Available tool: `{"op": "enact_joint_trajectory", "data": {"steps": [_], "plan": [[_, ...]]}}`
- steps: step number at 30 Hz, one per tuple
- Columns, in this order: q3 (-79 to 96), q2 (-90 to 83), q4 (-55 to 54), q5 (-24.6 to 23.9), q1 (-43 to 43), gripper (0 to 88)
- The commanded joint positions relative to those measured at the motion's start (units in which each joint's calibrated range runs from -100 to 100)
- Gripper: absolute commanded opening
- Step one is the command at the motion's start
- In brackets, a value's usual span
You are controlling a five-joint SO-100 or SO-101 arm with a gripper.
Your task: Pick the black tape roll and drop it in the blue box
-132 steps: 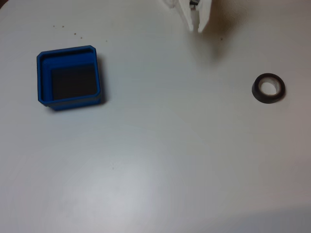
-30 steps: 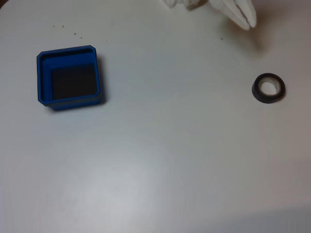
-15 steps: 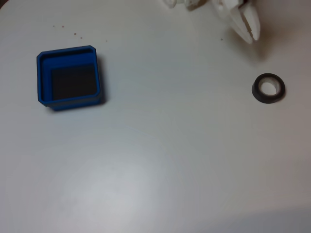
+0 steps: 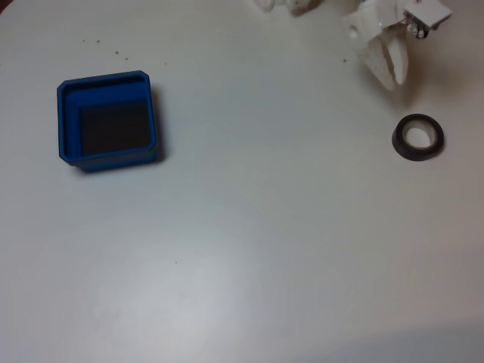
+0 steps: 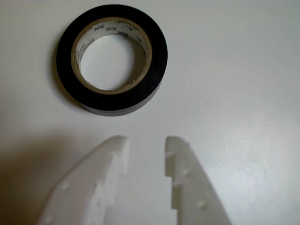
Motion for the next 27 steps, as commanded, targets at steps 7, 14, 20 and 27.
{"op": "enact_joint_trajectory", "data": {"steps": [7,14,20,27], "plan": [[-16.05,7.18,16.07,-0.66,0.13,1.4],[-24.13,11.77,19.54,-4.78,0.13,1.4],[-26.65,14.7,19.54,-4.87,0.23,1.4],[-27.64,14.87,19.54,-4.95,0.13,1.4]]}}
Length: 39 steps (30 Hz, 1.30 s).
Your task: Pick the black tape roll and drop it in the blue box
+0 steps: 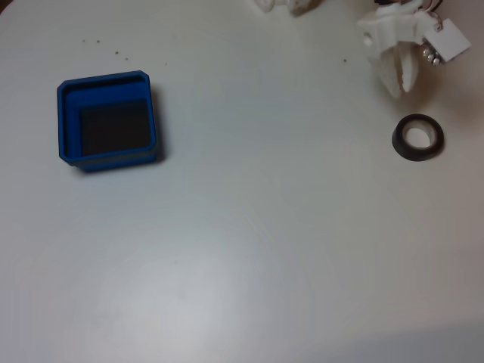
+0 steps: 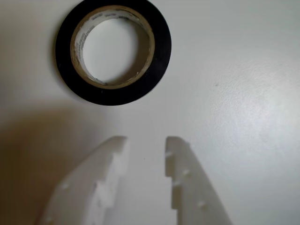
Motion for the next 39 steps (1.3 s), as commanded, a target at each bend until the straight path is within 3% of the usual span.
{"op": "enact_joint_trajectory", "data": {"steps": [1,17,23,30,39], "plan": [[-3.96,-0.2,0.25,-0.36,-0.07,1.4],[-11.24,6.82,0.58,-0.63,0.42,1.5],[-21.48,13.17,8.25,-6.06,0.32,1.6],[-34.78,22.2,16.25,-6.85,1.4,2.1],[-39.63,26.8,16.99,-8.86,4.04,2.3]]}}
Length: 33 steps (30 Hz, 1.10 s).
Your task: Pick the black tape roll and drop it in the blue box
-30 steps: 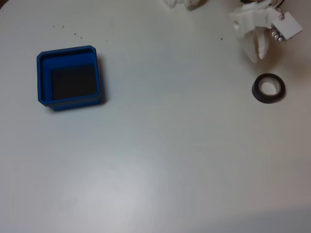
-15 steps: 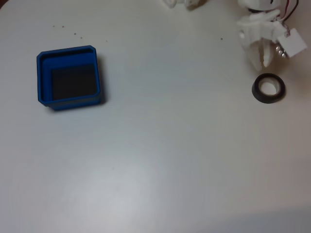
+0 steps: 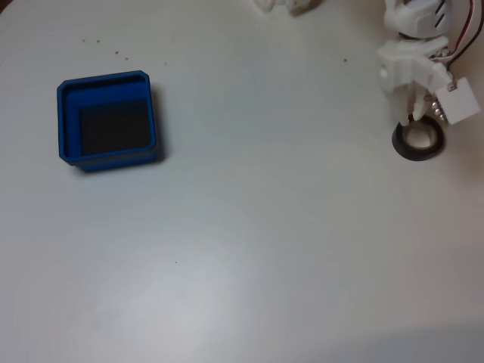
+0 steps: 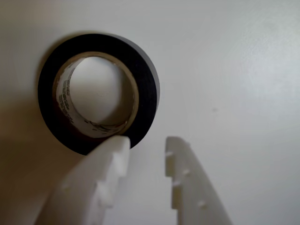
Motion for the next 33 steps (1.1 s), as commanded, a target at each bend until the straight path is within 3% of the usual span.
{"op": "enact_joint_trajectory", "data": {"steps": [1,19,25,33], "plan": [[-4.29,-0.38,0.25,-0.69,1.56,2.3],[-8.7,-0.38,-0.58,-0.87,2.73,2.7],[-8.79,-0.38,-0.58,-0.87,2.73,13.5],[-8.79,-0.29,-0.66,-0.87,2.73,16.6]]}}
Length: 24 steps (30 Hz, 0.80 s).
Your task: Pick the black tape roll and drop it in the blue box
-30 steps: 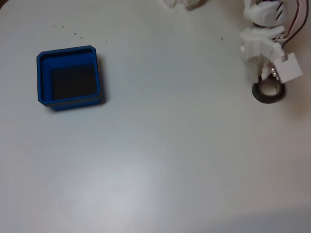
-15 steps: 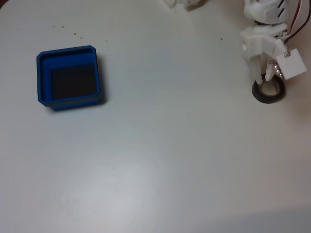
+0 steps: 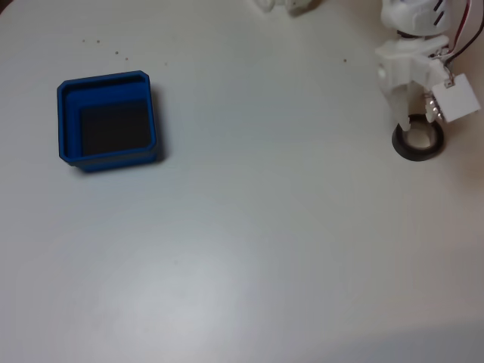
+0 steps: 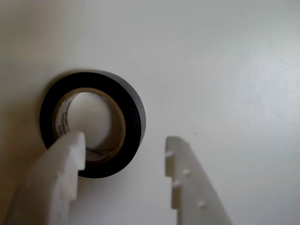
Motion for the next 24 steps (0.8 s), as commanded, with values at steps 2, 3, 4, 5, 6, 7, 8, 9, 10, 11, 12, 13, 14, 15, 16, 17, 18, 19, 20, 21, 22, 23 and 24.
{"op": "enact_joint_trajectory", "data": {"steps": [2,3,4,5,6,7,8,9,10,11,12,13,14,15,16,17,18,19,20,21,22,23,24], "plan": [[-4.48,-0.38,-0.5,-0.28,0.66,16.7],[-4.48,-0.38,-0.5,-0.28,0.66,16.7],[-4.48,-0.38,-0.5,-0.28,0.66,16.8],[-4.48,-0.38,-0.5,-0.28,0.66,16.8],[-4.48,-0.38,-0.5,-0.28,0.66,16.8],[-4.48,-0.38,-0.5,-0.28,0.66,16.8],[-4.48,-0.38,-0.5,-0.28,0.66,16.8],[-4.48,-0.38,-0.5,-0.28,0.66,16.8],[-4.48,-0.38,-0.5,-0.28,0.66,16.8],[-4.48,-0.38,-0.5,-0.28,0.66,16.8],[-4.39,-0.38,-0.5,-0.28,0.66,16.8],[-4.39,-0.38,-0.5,-0.28,0.66,16.8],[-4.39,-0.38,-0.5,-0.28,0.66,16.8],[-4.39,-0.21,-0.5,-0.28,0.66,16.8],[-4.39,0.04,-0.5,-0.28,0.66,16.8],[-4.39,0.54,-0.5,-0.28,0.66,16.8],[-4.39,1.13,-0.5,-0.37,0.66,16.8],[-4.39,1.8,-0.5,-0.37,0.66,16.8],[-4.39,2.21,-0.5,-0.37,0.66,16.8],[-4.39,2.55,-0.5,-0.37,0.66,16.8],[-4.39,2.72,-0.5,-0.37,0.75,16.8],[-4.39,2.8,-0.5,-0.37,0.75,16.8],[-4.39,2.8,-0.5,-0.37,0.75,16.8]]}}
